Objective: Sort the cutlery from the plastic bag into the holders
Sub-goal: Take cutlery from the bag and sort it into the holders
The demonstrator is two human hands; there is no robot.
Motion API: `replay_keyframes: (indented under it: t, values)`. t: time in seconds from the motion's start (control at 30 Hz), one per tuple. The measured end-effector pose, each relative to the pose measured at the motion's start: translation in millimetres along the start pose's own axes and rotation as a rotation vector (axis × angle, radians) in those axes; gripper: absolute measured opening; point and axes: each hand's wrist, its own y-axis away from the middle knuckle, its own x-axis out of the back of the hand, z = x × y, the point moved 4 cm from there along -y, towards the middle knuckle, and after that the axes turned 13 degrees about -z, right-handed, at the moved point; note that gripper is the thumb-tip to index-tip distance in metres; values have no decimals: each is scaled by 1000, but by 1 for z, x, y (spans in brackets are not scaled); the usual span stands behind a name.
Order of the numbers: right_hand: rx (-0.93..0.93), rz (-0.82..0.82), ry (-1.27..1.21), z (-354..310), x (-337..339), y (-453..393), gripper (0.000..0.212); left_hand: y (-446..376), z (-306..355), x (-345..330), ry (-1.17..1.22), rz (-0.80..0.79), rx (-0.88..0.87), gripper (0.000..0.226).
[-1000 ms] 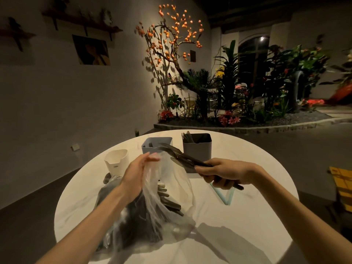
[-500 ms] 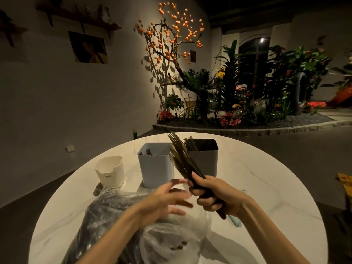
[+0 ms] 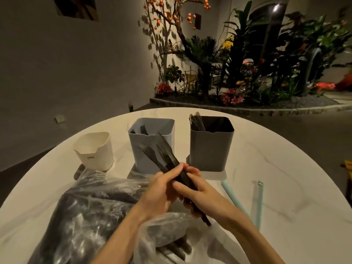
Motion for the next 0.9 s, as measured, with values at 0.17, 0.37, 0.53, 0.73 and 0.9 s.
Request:
replay_keyframes:
  t: [0.17, 0.37, 0.53, 0.73, 0.9]
  values:
    - [73, 40, -87, 6, 0, -3, 36, 1, 5, -3, -42, -30, -66, 34]
    - [165, 145, -216, 6, -12, -5, 36, 1, 18, -9, -220, -35, -125, 35]
    - [94, 179, -349, 1, -5, -1, 25, -4, 19, -20, -355, -20, -78, 36]
    - [49, 130, -423, 7, 6, 2, 33, -11, 11, -17, -263, -8, -27, 39]
    - [59, 138, -455, 9, 16, 4, 33, -12, 9, -16, -267, -30, -21, 35]
